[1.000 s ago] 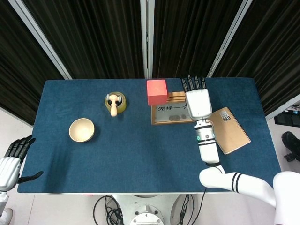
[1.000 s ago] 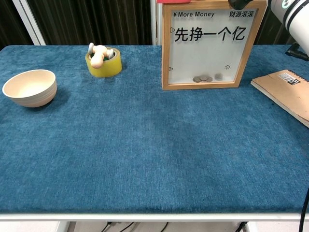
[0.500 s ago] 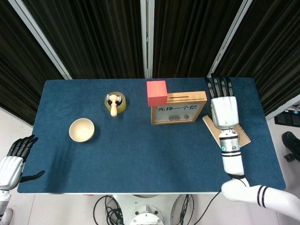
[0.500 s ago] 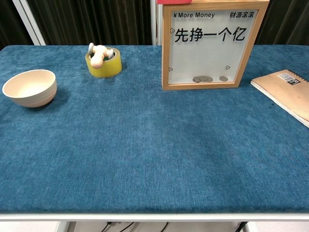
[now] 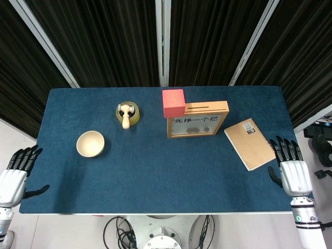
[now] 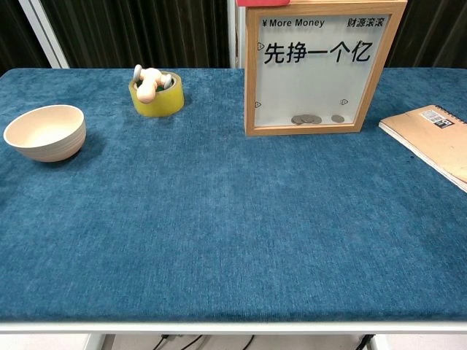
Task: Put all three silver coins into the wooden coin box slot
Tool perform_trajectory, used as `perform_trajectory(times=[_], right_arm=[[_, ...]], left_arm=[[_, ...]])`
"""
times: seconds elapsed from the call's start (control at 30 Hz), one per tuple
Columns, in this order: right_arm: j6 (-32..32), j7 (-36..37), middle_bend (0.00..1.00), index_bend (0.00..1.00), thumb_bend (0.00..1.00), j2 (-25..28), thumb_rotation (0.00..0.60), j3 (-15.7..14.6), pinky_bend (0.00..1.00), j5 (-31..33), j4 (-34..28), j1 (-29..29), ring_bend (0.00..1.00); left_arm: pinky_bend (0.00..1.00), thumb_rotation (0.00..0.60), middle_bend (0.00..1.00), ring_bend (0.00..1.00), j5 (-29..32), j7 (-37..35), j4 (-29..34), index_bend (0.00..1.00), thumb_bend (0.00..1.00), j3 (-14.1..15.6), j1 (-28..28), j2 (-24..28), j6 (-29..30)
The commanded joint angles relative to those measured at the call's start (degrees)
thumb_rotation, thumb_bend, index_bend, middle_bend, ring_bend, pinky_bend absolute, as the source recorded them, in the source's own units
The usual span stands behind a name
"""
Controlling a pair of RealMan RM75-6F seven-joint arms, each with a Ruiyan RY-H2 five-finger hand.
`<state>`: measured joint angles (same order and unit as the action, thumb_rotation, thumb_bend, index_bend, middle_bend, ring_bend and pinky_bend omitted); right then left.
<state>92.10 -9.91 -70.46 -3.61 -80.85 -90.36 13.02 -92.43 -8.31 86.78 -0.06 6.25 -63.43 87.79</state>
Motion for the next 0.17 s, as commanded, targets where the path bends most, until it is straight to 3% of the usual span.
perform_trajectory(times=[0.03,0.17], right_arm=[[2.31,1.47,0.0,0.0,0.32,-0.52,0.6,-1.47,0.0,-2.35,2.87,-3.08,0.0],[2.25,2.62,0.0,0.0,0.32,-1.33,0.6,-0.91,0.0,-2.14,3.98,-4.86,0.0]], left_arm=[[0.0,0.6,0.0,0.0,0.72,2.45,1.05,0.03,0.0,-0.81,0.13,-0.02,0.25],[0.0,0.6,0.0,0.0,1.08,3.61,1.46,0.03,0.0,-1.21,0.3,-0.13,0.18]])
